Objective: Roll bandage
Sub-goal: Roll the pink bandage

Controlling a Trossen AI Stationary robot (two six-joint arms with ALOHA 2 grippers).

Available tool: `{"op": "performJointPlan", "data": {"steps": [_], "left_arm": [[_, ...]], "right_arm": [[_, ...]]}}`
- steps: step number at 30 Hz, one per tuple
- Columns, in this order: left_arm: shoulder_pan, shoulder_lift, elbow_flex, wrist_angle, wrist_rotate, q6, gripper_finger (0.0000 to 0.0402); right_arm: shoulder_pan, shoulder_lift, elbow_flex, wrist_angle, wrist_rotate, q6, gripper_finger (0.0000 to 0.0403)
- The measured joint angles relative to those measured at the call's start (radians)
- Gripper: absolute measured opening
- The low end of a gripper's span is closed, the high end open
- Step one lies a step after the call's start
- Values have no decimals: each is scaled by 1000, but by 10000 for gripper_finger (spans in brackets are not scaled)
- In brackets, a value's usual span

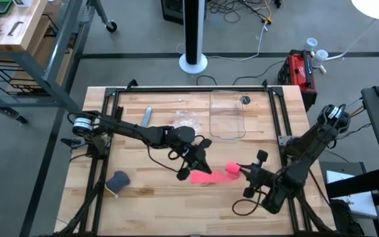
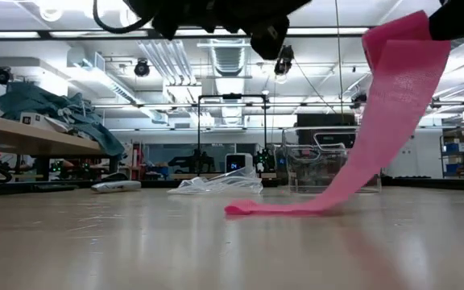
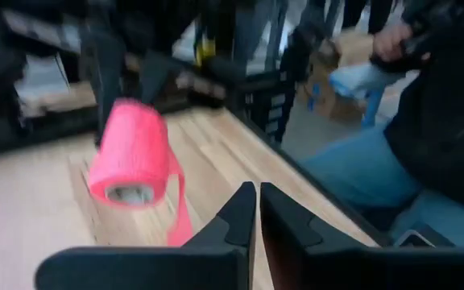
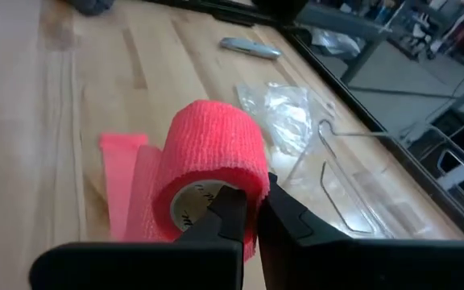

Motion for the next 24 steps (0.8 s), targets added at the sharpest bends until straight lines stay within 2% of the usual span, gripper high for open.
{"op": "performJointPlan", "data": {"steps": [5,8,11,13,17,24], "left_arm": [[-11,-17,-186,413,2,-93,28],[-23,-16,-281,673,-173,-182,38],[-36,1,-333,799,-340,-198,54],[-43,8,-339,806,-372,-201,71],[-57,7,-306,783,-366,-199,114],[-70,7,-172,471,-363,-145,165]], "right_arm": [[68,27,0,30,199,-9,5],[82,28,0,68,247,-74,5],[80,29,0,140,269,-221,5],[68,28,0,198,273,-326,5],[43,29,0,307,273,-492,5],[25,29,0,434,272,-679,5]]}}
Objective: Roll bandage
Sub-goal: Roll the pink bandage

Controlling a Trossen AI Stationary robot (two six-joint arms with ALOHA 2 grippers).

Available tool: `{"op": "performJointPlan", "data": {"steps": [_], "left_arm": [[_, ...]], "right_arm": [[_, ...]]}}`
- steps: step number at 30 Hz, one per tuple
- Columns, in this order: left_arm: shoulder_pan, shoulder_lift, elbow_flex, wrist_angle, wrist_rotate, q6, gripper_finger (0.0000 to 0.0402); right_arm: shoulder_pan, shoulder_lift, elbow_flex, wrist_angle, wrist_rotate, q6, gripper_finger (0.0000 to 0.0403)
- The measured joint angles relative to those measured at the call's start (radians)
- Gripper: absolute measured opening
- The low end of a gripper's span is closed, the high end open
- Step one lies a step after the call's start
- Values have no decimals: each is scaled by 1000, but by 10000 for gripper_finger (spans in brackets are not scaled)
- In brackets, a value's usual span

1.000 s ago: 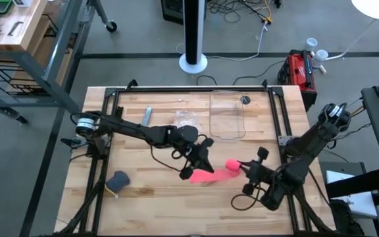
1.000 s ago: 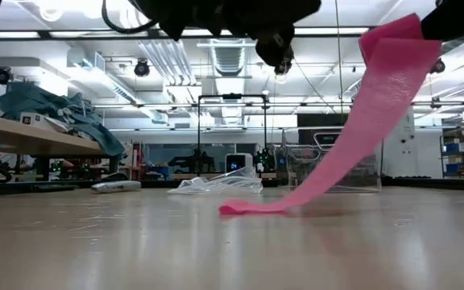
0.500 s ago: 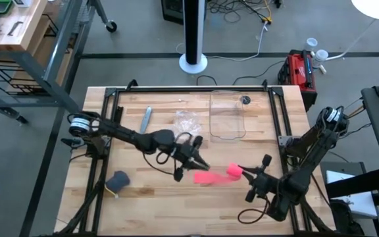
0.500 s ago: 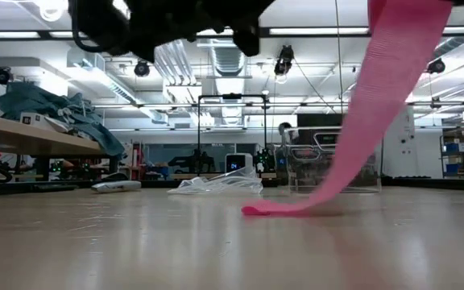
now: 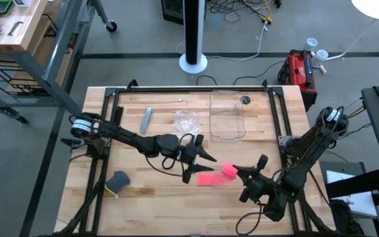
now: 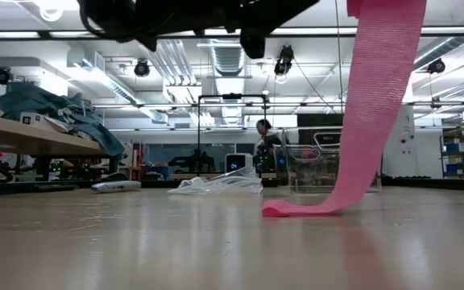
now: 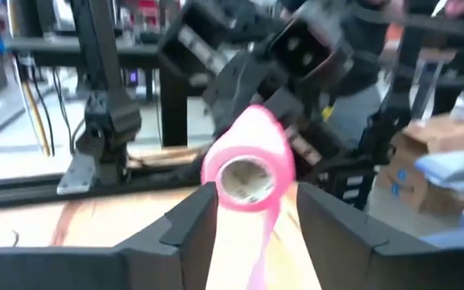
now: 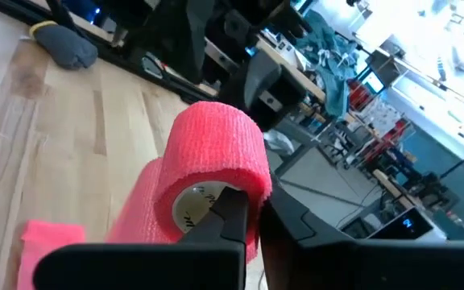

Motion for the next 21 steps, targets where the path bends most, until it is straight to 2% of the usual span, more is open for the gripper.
{"op": "performJointPlan", "data": {"steps": [3,7,12,21], "left_arm": [[0,0,37,-77,0,30,174],[0,0,55,-77,0,38,175],[-3,0,54,-75,35,20,163],[-9,0,54,-75,20,7,142]], "right_arm": [[-1,0,0,54,-8,-69,5],[-7,0,0,101,-8,-136,5],[-29,0,0,115,7,-175,4],[-68,-1,0,164,9,-241,4]]}}
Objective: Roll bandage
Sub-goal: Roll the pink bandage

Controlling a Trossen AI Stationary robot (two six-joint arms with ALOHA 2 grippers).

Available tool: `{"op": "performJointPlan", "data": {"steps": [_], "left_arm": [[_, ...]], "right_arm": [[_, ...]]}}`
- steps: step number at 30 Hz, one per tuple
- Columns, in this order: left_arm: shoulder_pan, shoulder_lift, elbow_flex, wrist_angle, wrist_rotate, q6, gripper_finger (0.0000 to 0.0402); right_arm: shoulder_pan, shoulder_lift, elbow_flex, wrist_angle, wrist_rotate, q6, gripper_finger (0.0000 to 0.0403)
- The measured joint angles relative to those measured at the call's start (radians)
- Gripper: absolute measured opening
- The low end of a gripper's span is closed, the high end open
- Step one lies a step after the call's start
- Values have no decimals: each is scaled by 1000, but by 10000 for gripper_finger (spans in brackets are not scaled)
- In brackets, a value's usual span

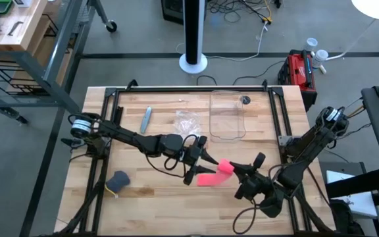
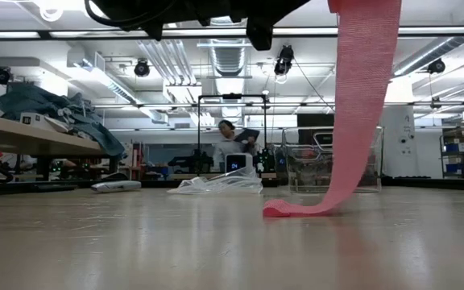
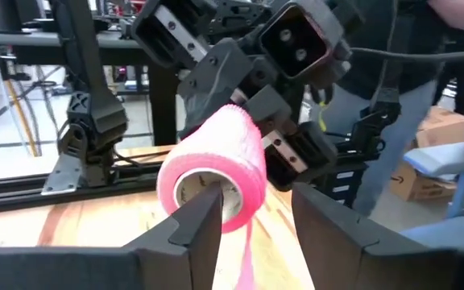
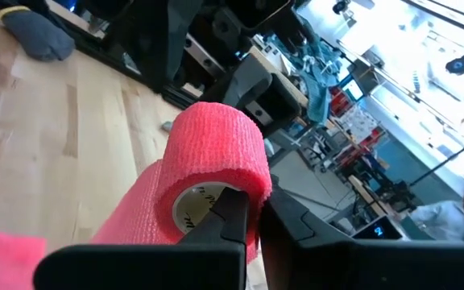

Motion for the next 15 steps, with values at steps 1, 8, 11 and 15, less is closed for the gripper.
{"op": "performJointPlan", "data": {"steps": [1,8,11,15], "left_arm": [[0,0,0,0,-6,0,141],[0,0,0,5,-25,0,130],[0,0,0,8,-76,27,118],[-17,0,-2,11,-100,165,62]], "right_arm": [[-6,0,0,11,0,-11,4],[-52,0,0,108,-24,-106,4],[-73,0,0,136,-56,-132,4],[-95,-4,0,134,-107,-97,27]]}}
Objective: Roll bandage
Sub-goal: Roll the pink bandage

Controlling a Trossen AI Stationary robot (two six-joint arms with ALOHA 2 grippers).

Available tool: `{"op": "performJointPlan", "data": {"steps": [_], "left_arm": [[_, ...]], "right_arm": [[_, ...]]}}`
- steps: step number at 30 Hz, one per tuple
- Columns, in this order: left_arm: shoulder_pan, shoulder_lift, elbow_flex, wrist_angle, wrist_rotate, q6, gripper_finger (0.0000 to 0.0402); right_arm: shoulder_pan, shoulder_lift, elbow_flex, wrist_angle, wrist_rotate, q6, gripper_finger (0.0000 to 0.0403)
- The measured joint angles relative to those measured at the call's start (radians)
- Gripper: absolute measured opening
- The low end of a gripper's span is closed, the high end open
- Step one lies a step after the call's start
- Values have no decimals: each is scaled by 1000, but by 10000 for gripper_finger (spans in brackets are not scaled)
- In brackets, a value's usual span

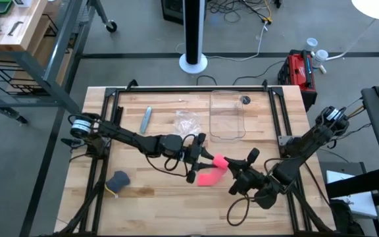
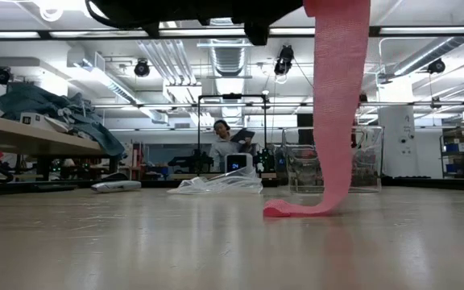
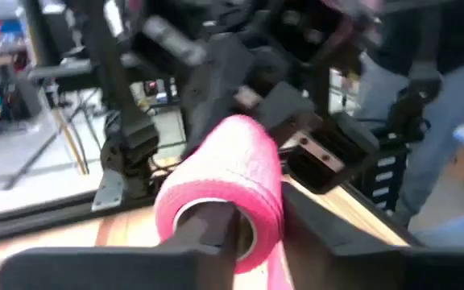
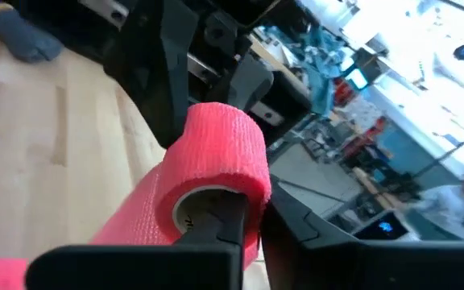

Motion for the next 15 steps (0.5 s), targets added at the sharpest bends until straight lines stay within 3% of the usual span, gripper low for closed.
{"op": "performJointPlan", "data": {"steps": [3,11,15], "left_arm": [[-5,0,-1,6,-6,34,16],[-5,-2,-1,25,-50,93,8],[-3,-10,-1,38,-105,134,8]], "right_arm": [[-10,0,0,-1,-13,80,58],[-11,-31,0,-50,-10,268,124],[-9,-88,0,-190,-27,473,145]]}}
